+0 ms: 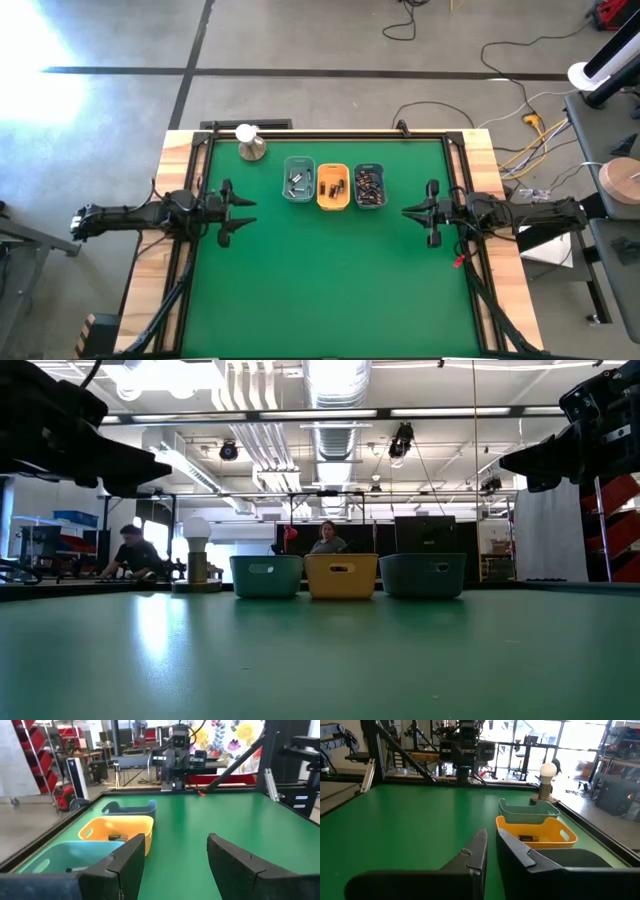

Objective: Sort batteries
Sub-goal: Return to Home Position

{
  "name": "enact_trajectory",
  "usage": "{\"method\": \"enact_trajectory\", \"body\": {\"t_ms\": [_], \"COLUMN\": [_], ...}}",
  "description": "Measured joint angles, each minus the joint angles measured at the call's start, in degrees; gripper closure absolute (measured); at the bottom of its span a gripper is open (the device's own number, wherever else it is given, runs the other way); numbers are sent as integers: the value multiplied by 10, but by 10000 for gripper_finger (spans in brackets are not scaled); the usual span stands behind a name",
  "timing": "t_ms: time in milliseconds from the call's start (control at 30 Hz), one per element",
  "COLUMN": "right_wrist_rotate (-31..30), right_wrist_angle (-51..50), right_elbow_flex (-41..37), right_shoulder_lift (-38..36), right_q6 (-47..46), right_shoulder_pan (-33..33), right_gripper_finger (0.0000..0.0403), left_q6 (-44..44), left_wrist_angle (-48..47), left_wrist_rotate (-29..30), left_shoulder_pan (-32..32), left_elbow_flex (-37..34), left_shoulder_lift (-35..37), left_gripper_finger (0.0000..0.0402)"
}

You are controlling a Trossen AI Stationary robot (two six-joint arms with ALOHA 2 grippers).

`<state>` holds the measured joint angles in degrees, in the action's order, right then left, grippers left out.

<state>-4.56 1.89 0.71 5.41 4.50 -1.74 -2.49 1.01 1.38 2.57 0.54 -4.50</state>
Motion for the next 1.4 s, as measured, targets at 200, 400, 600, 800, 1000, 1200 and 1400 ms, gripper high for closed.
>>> {"method": "enact_trajectory", "body": {"t_ms": [200, 400, 600, 800, 1000, 1200, 1400], "right_wrist_rotate": [0, 0, 0, 0, 0, 0, 0], "right_wrist_angle": [1, 1, 1, 1, 1, 1, 1], "right_elbow_flex": [0, 0, 0, 0, 0, 0, 0], "right_shoulder_lift": [0, 0, 0, 0, 0, 0, 0], "right_q6": [0, 1, 0, 1, 1, 0, 1], "right_shoulder_pan": [0, 0, 0, 0, 0, 0, 0], "right_gripper_finger": [369, 369, 369, 369, 369, 369, 369], "left_q6": [16, 17, 17, 17, 17, 17, 17], "left_wrist_angle": [-5, -5, -4, -3, -1, -1, -2], "left_wrist_rotate": [6, 7, 7, 7, 6, 6, 6], "left_shoulder_pan": [0, 0, 0, 0, 0, 0, 0], "left_elbow_flex": [4, 7, 7, 8, 8, 9, 9], "left_shoulder_lift": [-22, -34, -45, -54, -61, -64, -64], "left_gripper_finger": [210, 210, 210, 210, 210, 210, 210]}}
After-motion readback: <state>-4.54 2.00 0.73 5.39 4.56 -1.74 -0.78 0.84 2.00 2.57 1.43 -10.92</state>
